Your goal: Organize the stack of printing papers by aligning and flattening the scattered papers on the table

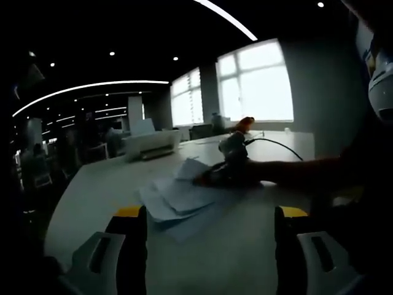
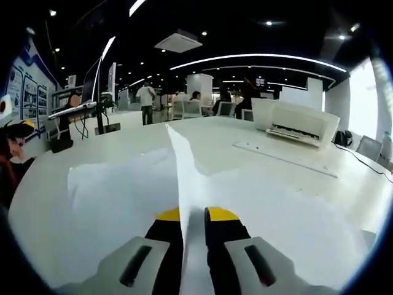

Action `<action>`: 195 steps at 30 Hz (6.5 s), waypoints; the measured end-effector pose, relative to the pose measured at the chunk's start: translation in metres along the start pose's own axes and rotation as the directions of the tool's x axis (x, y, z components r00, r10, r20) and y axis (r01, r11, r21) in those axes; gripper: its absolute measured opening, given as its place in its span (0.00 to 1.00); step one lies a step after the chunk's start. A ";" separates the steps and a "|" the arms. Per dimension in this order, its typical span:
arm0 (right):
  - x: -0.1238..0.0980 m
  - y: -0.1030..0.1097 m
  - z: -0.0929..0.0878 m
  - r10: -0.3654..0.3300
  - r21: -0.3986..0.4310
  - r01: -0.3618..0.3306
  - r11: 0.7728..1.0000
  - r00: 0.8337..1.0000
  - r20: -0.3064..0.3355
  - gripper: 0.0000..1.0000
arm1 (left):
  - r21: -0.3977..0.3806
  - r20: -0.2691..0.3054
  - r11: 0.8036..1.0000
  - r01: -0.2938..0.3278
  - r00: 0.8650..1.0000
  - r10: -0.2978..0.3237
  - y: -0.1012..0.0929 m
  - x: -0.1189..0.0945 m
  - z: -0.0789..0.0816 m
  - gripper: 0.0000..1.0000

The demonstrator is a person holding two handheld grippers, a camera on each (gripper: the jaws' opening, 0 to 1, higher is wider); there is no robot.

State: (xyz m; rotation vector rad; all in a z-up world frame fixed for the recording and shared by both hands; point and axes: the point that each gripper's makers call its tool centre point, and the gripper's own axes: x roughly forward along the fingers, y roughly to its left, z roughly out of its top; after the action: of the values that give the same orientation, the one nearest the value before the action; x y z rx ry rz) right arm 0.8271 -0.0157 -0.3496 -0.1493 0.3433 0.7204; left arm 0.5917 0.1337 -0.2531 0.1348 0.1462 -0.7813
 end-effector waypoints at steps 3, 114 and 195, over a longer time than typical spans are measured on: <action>-0.001 0.001 0.000 0.000 -0.003 0.000 1.000 1.000 0.001 0.03 | -0.007 0.003 1.000 -0.002 1.000 0.002 0.001 0.001 0.000 0.88; -0.054 0.003 0.058 -0.105 -0.003 0.108 0.994 0.974 0.202 0.00 | 0.027 0.015 0.999 -0.021 1.000 0.020 -0.001 -0.005 0.013 0.88; -0.049 0.030 0.069 -0.039 -0.111 0.067 0.992 0.970 0.239 0.00 | 0.027 0.008 0.999 -0.024 1.000 0.024 0.000 -0.007 0.009 0.87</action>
State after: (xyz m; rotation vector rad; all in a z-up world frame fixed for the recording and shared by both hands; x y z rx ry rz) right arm 0.7902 -0.0067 -0.2683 -0.1826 0.0686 0.6975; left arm 0.5875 0.1366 -0.2430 0.1584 0.1264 -0.7597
